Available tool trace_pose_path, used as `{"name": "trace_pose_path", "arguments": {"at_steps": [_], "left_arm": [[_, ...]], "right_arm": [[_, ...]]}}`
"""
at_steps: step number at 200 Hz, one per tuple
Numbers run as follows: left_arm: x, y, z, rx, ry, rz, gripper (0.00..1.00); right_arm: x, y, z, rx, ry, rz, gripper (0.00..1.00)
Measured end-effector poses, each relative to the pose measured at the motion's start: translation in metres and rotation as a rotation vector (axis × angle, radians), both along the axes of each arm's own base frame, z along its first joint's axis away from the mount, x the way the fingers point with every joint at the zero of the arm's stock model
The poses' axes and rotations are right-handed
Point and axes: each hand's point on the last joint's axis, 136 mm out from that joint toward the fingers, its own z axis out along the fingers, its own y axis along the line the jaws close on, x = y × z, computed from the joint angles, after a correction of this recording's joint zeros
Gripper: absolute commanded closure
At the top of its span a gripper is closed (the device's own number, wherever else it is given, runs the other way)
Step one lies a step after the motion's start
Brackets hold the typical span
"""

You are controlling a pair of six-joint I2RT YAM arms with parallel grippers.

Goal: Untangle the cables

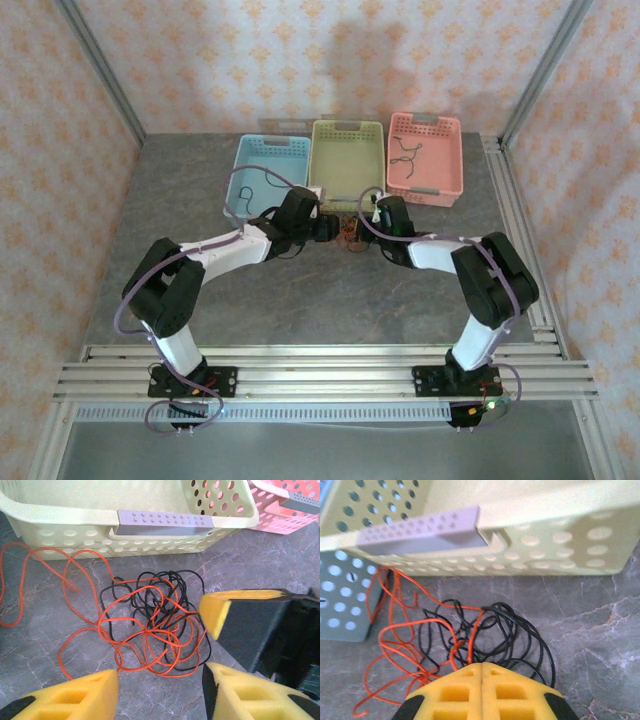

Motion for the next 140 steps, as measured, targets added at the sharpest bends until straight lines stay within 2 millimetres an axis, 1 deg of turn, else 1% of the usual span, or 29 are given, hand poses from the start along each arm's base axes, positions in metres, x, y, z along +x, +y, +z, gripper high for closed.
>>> {"name": "trace_pose_path", "arguments": {"at_steps": [27, 61, 140], "left_arm": [[0.0, 0.0, 0.001, -0.001, -0.001, 0.0, 0.52], [0.003, -0.002, 0.004, -0.006, -0.008, 0.0, 0.52], [0.003, -0.003, 0.002, -0.002, -0.004, -0.002, 0.52]], "right_arm": [[-0.003, -0.002, 0.013, 0.022, -0.054, -0.004, 1.0], [0.0, -0.002, 0.021, 0.036, -0.088, -0.007, 1.0], [0.0, -0.002, 0.022, 0.039, -0.098, -0.009, 1.0]]}}
